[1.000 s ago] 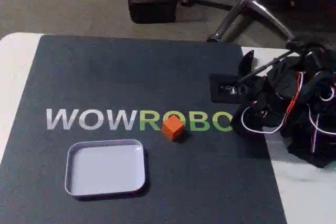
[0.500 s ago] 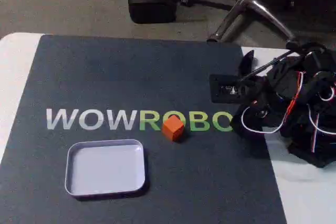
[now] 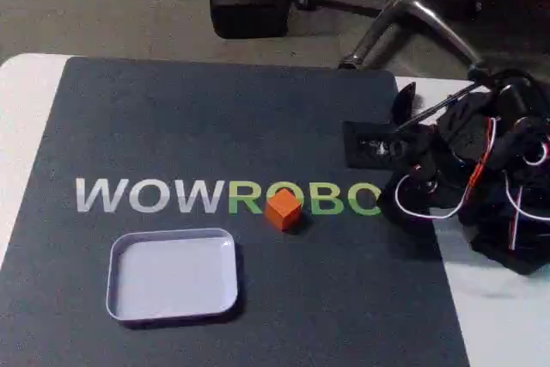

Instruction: Move blocks one by one until all three blocks are in the tray.

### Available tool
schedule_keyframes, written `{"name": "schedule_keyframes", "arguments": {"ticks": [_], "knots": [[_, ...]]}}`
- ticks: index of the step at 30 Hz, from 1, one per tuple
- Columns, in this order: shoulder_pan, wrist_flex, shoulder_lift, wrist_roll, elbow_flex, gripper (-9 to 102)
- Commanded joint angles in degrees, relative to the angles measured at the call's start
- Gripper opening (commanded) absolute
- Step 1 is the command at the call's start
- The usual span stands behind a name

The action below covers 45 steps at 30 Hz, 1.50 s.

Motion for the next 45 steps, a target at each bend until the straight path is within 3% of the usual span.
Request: {"name": "schedule_keyframes", "arguments": {"ticks": [1, 12, 14, 20, 23, 26, 32, 37, 40, 45], "knots": [[1.14, 0.09, 0.09, -0.26, -0.26, -6], [1.49, 0.18, 0.09, -0.44, -0.26, -6], [4.39, 0.00, 0.09, -16.26, -0.26, -6], [17.31, -3.08, 0.18, -37.62, -0.26, -8], [18.90, -7.82, 0.26, -39.29, -0.79, -8], [17.75, -8.35, 0.26, -34.54, -7.12, -8], [3.96, 7.91, -4.83, -16.79, -31.38, -8], [-0.09, 14.59, -31.64, -6.24, -54.58, -6], [-3.52, 16.00, -48.16, 3.78, -67.06, -6], [-3.52, 18.19, -69.35, 12.13, -82.18, -4]]}}
